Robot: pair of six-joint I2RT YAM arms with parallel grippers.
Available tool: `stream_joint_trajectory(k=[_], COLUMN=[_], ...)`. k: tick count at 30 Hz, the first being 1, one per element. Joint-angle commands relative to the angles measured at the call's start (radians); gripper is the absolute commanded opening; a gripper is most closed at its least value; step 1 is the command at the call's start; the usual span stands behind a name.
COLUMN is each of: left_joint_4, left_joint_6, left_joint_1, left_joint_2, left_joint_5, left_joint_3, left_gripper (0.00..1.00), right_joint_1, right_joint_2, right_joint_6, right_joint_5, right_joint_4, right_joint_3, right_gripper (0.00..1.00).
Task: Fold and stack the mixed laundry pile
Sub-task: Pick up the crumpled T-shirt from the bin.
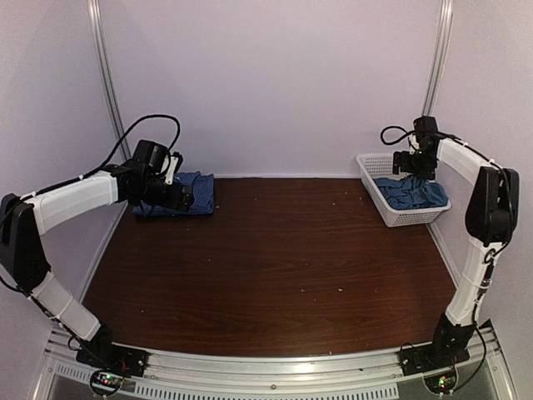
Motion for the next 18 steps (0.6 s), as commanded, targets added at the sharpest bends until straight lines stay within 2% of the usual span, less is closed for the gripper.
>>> stream_joint_trajectory(k=[1, 7, 12, 15, 18], left_joint_4=[0.090, 0.055, 0.054, 0.021, 0.014], left_joint_6=[-0.031, -0.021, -0.028, -0.040, -0.048], left_joint_1=[-0.018, -0.018, -0.019, -0.018, -0.018], left_joint_2=[-0.045, -0.037, -0.031, -0.014, -0.003], left_joint_5=[0.039, -0.015, -0.031, -0.069, -0.049], left_joint_3=[-0.032, -0.038, -0.023, 0.007, 0.024], left_gripper=[0.98, 0.98, 0.98, 0.98, 0.98], right_joint_1=[-0.002, -0.004, -0.024, -0.035, -0.052], right_joint_2=[0.146, 0.359, 0.532, 0.585, 0.630], right_joint_6=[-0.023, -0.035, -0.028, -0.023, -0.015], right_joint_5=[0.143, 0.240, 0.216, 0.206, 0.185], right_joint_4=[-0.060, -0.101, -0.134, -0.125, -0.121], right_joint_3=[0.148, 0.322, 0.469, 0.490, 0.492], right_gripper=[0.96, 0.95, 0.96, 0.96, 0.94])
